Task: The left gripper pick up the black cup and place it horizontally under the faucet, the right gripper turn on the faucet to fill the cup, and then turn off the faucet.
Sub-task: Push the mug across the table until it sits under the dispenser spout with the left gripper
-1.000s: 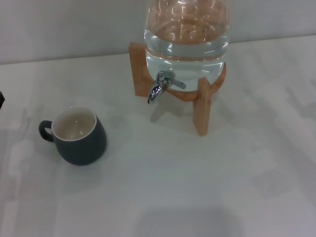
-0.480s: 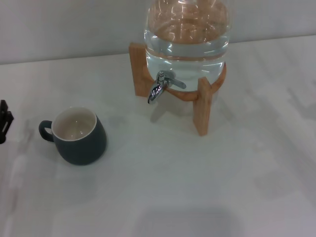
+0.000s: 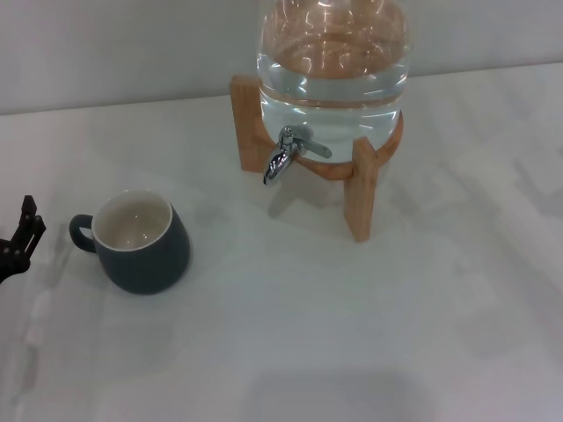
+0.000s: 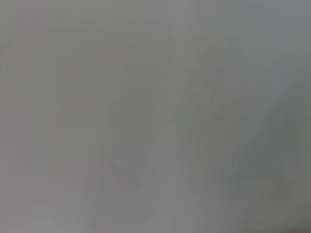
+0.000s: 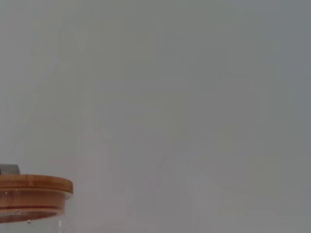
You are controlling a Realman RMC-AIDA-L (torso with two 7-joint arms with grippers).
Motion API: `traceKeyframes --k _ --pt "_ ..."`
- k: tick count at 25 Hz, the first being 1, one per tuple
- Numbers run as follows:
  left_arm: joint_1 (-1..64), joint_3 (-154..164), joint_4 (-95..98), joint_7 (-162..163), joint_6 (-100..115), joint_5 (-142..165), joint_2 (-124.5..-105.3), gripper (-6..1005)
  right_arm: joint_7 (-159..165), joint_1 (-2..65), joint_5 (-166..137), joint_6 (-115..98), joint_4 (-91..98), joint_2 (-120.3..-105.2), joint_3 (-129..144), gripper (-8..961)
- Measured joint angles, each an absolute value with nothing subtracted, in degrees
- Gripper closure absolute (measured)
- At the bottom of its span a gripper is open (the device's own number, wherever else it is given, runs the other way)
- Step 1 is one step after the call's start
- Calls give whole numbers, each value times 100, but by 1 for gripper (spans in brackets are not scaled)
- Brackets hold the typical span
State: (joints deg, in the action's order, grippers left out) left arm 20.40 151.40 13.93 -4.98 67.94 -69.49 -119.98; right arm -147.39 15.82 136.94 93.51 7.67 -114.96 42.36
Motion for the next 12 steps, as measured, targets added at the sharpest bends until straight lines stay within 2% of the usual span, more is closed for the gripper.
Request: traceKeyframes --k 12 --pt "1950 15232 1398 -474 6666 -6949 -12006 111 -14739 1512 13639 9380 824 -11488 4236 129"
